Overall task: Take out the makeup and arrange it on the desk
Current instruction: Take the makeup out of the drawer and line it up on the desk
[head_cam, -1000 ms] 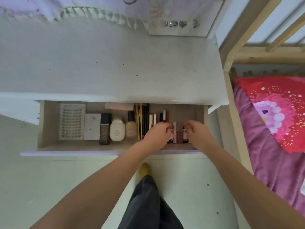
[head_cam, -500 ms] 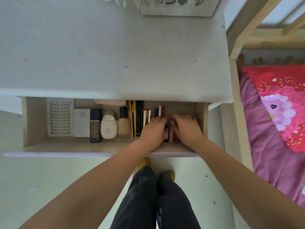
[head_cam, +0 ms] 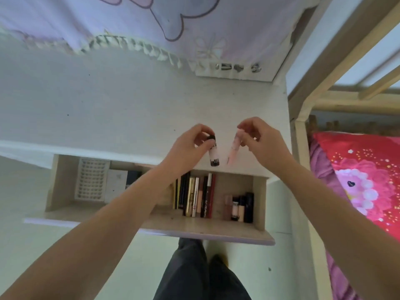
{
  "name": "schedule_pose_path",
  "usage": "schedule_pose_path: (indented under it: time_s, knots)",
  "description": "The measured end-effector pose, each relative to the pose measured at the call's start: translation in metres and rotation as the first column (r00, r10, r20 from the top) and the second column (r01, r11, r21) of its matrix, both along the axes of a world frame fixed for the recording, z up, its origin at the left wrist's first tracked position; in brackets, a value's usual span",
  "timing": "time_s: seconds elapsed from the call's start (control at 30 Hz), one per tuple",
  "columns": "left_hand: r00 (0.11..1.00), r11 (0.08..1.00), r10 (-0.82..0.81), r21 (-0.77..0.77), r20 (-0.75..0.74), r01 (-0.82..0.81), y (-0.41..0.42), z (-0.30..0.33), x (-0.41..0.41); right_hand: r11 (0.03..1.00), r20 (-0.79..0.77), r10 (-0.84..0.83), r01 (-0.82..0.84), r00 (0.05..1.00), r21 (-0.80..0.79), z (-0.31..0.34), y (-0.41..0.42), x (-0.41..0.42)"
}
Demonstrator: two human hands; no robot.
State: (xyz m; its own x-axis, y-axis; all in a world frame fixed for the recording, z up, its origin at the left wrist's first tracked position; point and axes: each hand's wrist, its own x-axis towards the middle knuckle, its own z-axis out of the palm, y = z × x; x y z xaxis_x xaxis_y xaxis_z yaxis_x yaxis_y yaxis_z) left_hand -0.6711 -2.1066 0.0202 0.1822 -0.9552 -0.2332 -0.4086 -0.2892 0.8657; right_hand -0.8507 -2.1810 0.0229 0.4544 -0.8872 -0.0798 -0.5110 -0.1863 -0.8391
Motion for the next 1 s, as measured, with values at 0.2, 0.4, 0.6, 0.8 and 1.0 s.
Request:
schedule_pose_path:
  time_s: [0.2, 0.4, 0.6, 0.8, 1.0]
  knots:
    - [0.999, 0.998, -0.012, 0.062, 0.032, 0.01, -0.096, -0.012, 0.01, 0.992, -0.076, -0.072, 0.08, 0.994, 0.1, -0.018, -0.076, 0.043]
    - [0.989, 0.997, -0.005, 0.078, 0.145, -0.007, -0.128, -0.035, 0.011, 0.989, -0.135, -0.126, 0.135, 0.983, 0.061, -0.039, -0.095, 0.057]
    - [0.979, 0.996, 0.067, 0.037, 0.191, -0.075, -0.115, -0.035, 0.0, 0.992, -0.152, -0.13, 0.129, 0.98, -0.013, -0.038, -0.088, 0.052]
    - [0.988, 0.978, 0.095, -0.198, 0.124, -0.069, -0.002, -0.022, -0.017, 0.993, -0.041, -0.109, 0.107, 0.993, -0.046, -0.007, 0.0, 0.005]
    - [0.891, 0.916, -0.378, 0.245, 0.254, 0.318, 0.091, -0.102, -0.051, 0.966, -0.425, 0.247, -0.19, 0.871, 0.173, -0.081, 0.107, -0.036]
